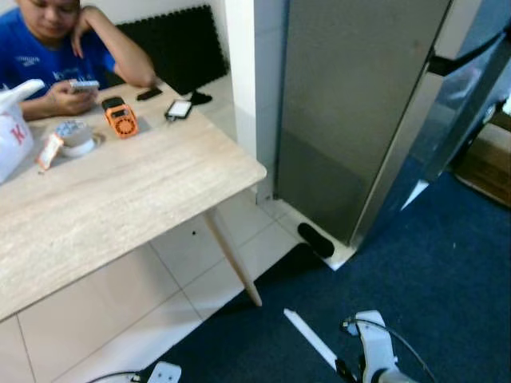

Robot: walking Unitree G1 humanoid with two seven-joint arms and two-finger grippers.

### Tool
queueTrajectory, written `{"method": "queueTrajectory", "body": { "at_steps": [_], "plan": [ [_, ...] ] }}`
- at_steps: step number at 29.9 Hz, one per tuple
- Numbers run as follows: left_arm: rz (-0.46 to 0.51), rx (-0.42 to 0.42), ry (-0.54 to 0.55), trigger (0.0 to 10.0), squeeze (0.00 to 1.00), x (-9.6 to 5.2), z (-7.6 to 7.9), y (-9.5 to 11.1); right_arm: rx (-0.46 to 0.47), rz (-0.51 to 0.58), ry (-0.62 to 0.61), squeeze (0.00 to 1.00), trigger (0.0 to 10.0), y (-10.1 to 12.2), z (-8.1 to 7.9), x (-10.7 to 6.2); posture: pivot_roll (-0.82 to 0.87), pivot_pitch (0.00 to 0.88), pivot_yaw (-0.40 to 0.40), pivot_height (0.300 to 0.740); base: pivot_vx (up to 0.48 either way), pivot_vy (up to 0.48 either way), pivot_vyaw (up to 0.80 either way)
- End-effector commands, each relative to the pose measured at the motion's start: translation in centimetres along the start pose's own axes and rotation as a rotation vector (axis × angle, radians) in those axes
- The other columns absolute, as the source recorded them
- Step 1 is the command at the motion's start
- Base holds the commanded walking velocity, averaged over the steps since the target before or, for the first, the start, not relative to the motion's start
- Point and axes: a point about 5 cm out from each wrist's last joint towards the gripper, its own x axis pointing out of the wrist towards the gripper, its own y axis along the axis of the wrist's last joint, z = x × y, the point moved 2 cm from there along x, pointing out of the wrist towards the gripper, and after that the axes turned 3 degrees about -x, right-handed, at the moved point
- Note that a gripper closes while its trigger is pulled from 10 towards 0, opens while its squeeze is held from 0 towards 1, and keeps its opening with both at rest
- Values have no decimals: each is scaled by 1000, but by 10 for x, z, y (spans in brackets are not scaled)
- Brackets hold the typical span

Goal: Restocking fridge

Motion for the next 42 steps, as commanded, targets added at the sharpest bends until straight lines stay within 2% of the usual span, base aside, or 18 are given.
{"method": "queueTrajectory", "body": {
  "at_steps": [1,10,21,42],
  "plan": [
    [-6,-8,-14,10000,0,0,6,0,-7,14,2,0,10000,2,0,0,-49,0,10,740,0,-349,0],
    [-4,-8,-25,10000,0,1,8,2,-37,35,10,0,10000,6,-1,0,-46,0,13,740,0,-388,0],
    [-13,-8,-31,10000,0,0,10,-2,-47,34,18,0,10000,6,-3,0,-45,0,14,740,0,-442,778],
    [-16,5,-38,10000,0,0,11,-4,-17,39,18,0,10000,4,-3,0,-50,0,19,740,0,-454,0]
  ]
}}
